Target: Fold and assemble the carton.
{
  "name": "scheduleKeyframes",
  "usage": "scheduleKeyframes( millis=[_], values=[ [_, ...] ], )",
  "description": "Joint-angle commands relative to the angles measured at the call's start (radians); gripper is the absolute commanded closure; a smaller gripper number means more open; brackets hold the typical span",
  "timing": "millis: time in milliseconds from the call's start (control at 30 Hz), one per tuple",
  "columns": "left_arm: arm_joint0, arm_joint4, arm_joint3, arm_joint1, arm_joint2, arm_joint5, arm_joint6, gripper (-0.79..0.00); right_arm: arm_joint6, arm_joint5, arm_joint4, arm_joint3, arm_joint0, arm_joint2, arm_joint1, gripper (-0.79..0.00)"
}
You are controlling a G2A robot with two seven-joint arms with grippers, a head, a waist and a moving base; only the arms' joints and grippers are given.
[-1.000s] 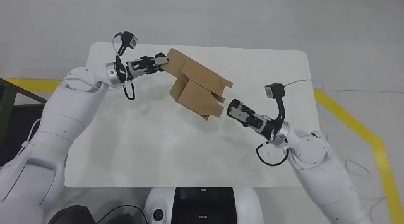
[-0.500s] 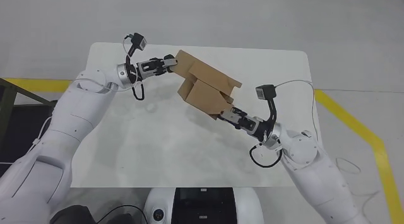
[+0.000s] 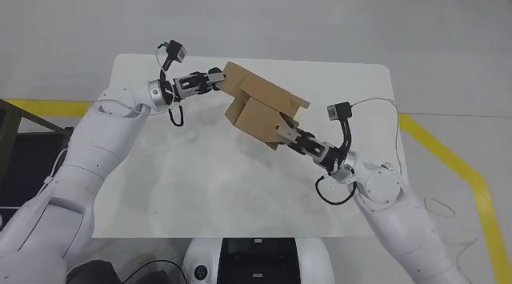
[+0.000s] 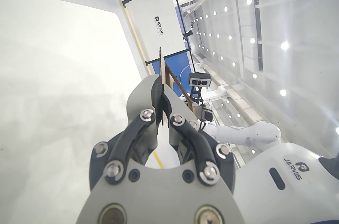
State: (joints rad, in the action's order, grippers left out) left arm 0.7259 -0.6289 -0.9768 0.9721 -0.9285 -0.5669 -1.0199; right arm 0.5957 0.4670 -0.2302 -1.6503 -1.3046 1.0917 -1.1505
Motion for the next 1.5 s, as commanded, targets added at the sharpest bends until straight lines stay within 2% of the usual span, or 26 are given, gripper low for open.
scheduleKeyframes(
  millis=[0, 100, 267, 300, 333, 367, 400, 667, 833, 1033, 1467],
  values=[
    [0.001, 0.000, 0.003, 0.001, -0.007, 0.005, 0.005, 0.000, -0.009, -0.010, 0.000, 0.001, 0.000, 0.005, 0.000, -0.086],
    [0.004, 0.001, 0.004, 0.003, -0.017, 0.012, 0.011, 0.000, -0.014, -0.022, 0.000, 0.000, 0.000, 0.011, -0.001, -0.003],
    [0.010, 0.008, -0.001, 0.005, -0.031, 0.018, 0.000, 0.000, -0.016, -0.039, -0.007, -0.004, 0.002, 0.022, -0.001, 0.000],
    [0.010, 0.012, -0.002, 0.005, -0.033, 0.017, -0.008, -0.049, -0.016, -0.043, -0.014, -0.005, 0.003, 0.025, -0.001, 0.000],
    [0.010, 0.021, -0.002, 0.004, -0.036, 0.014, -0.015, -0.265, -0.015, -0.047, -0.022, -0.007, 0.003, 0.028, -0.001, 0.000],
    [0.010, 0.033, 0.002, 0.003, -0.039, 0.009, -0.020, -0.545, -0.013, -0.052, -0.029, -0.008, 0.003, 0.032, -0.001, 0.000],
    [0.011, 0.044, 0.007, 0.002, -0.044, 0.005, -0.022, -0.785, -0.013, -0.058, -0.035, -0.010, 0.004, 0.037, -0.001, 0.000],
    [-0.011, 0.168, 0.090, -0.017, -0.111, -0.060, 0.033, -0.785, 0.021, -0.103, -0.077, -0.020, 0.007, 0.073, 0.003, 0.000],
    [-0.023, 0.155, 0.103, -0.029, -0.163, -0.094, 0.014, -0.785, 0.082, -0.166, -0.103, -0.003, 0.019, 0.089, 0.007, 0.000],
    [-0.017, 0.078, 0.053, -0.038, -0.202, -0.144, -0.089, -0.785, 0.167, -0.251, -0.152, 0.016, 0.022, 0.084, 0.010, 0.000],
    [0.047, 0.051, -0.173, -0.038, -0.141, -0.095, -0.138, -0.785, 0.212, -0.337, -0.255, -0.014, 0.004, 0.032, 0.001, 0.000]
  ],
)
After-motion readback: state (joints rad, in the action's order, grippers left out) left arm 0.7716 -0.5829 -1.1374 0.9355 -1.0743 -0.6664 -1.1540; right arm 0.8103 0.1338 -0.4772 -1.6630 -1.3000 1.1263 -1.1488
